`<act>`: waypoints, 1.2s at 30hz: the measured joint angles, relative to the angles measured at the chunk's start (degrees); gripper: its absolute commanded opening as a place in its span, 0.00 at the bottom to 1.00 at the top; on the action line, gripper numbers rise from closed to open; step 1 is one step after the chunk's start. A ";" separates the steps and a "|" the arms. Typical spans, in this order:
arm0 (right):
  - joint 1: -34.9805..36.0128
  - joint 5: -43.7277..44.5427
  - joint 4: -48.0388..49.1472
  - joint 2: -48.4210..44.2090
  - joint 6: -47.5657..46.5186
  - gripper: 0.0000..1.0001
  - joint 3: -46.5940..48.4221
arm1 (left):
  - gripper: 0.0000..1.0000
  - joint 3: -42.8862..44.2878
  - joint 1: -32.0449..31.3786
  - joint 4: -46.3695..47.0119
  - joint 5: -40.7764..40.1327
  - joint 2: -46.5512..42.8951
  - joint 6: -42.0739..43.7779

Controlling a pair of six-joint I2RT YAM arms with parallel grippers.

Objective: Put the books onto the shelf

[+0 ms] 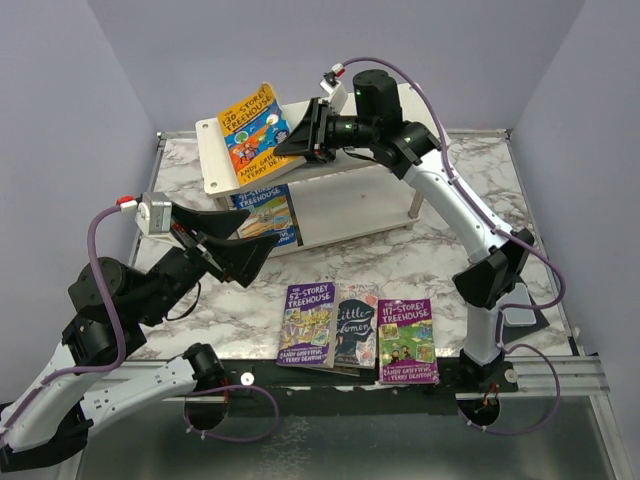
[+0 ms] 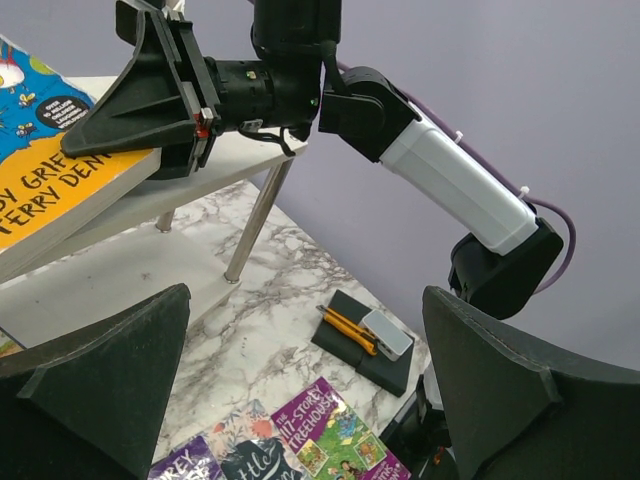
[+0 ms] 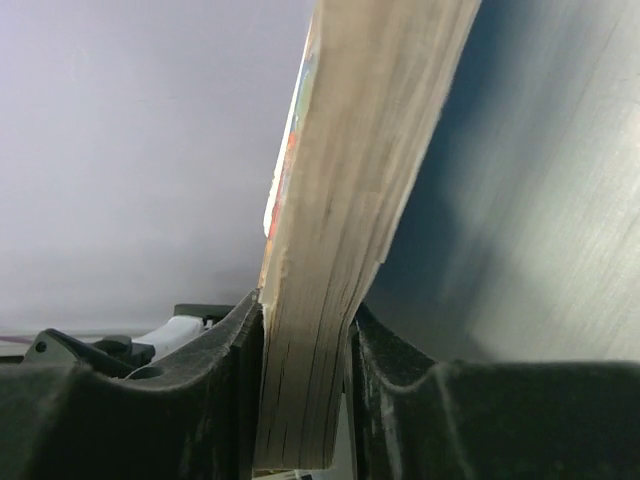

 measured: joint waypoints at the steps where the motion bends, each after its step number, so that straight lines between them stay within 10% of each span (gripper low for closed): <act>1: 0.00 0.44 0.17 -0.02 -0.09 0.41 -0.13 | 0.99 0.00 0.00 0.00 0.00 0.00 0.00; 17: 0.00 8.81 -0.11 -5.33 -5.18 0.64 -5.79 | 0.99 -0.02 0.00 0.00 -0.28 0.00 -0.02; 36: 2.45 20.41 -3.61 -10.99 -13.31 0.49 -8.22 | 0.99 -0.79 0.00 0.00 -1.09 -0.07 0.00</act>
